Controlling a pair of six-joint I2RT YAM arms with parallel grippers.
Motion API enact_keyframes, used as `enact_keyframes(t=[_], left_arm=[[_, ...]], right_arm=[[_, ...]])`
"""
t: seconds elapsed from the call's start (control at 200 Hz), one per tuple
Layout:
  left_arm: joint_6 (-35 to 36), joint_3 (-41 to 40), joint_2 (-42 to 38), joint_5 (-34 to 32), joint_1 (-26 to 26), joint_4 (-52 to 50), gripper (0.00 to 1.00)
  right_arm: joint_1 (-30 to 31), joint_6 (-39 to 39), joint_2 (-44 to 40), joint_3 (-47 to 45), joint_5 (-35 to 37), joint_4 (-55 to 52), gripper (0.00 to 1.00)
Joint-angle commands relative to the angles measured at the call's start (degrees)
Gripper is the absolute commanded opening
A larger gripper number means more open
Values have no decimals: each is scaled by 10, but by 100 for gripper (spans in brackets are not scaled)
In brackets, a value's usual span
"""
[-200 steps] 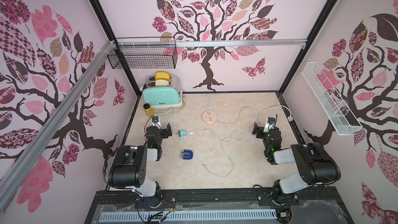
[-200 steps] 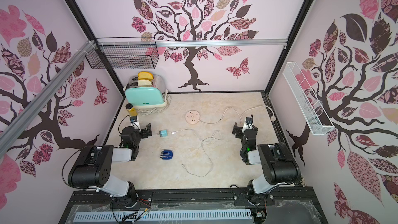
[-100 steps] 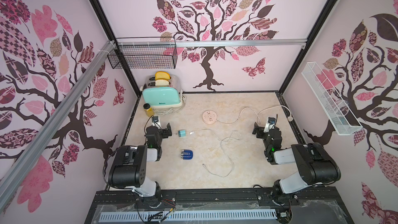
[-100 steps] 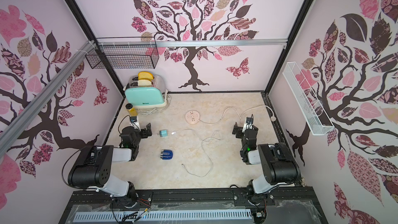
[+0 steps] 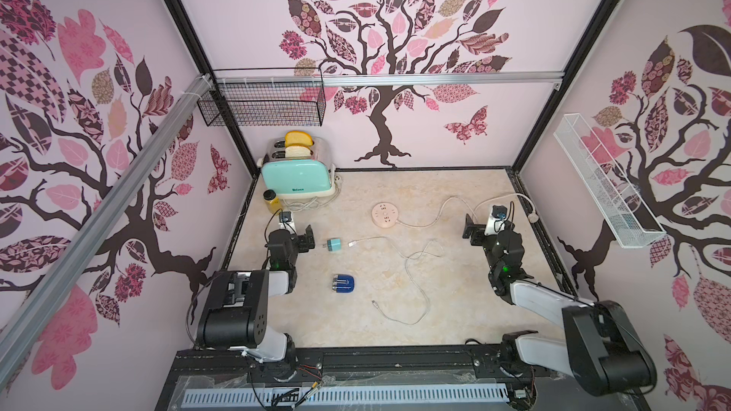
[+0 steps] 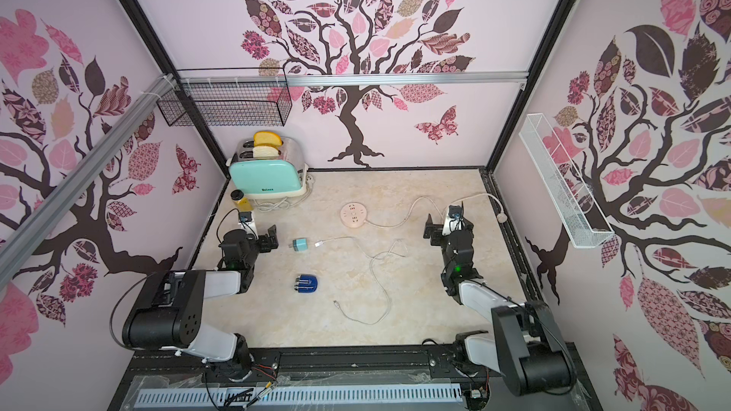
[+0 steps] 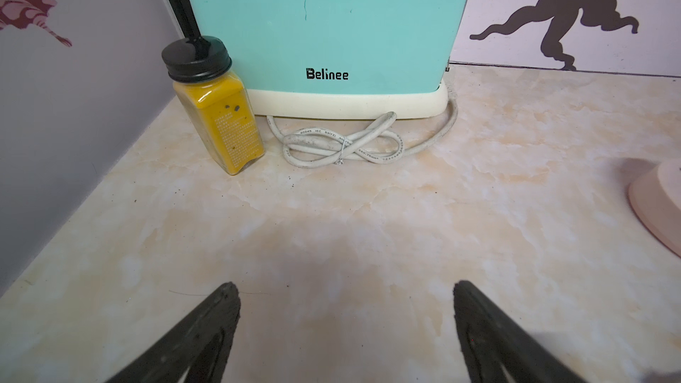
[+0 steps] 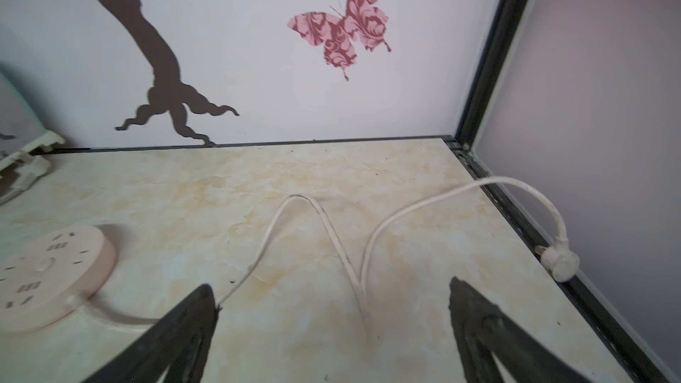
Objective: Charge the electric shaver
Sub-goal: Adjust the charging cable at the center of the board.
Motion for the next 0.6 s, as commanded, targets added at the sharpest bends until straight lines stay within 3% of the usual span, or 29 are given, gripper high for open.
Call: enact_keyframes(t=[0.0,0.085,0.205,0.315,0.46,0.595], left_arm=[[11,33,-85,12,-1,-86,94],[21,47,-154,36,-2,-139,94],[45,109,-217,95,-1,-295,94],[58,151,-245,164,0,-416,94],[66,222,-252,252,1,-573,92],[66,261,-266,265,1,-653,91]], right_arm=[[18,-44,-46,77,-117,-171,99],[40,-65,-61,109,-207,-259,99],[118,-133,-46,130,-254,-313,99],[177,-175,22,177,-267,-363,96],[200,-178,117,233,-310,-387,88],[215,-183,185,281,-323,-424,84]])
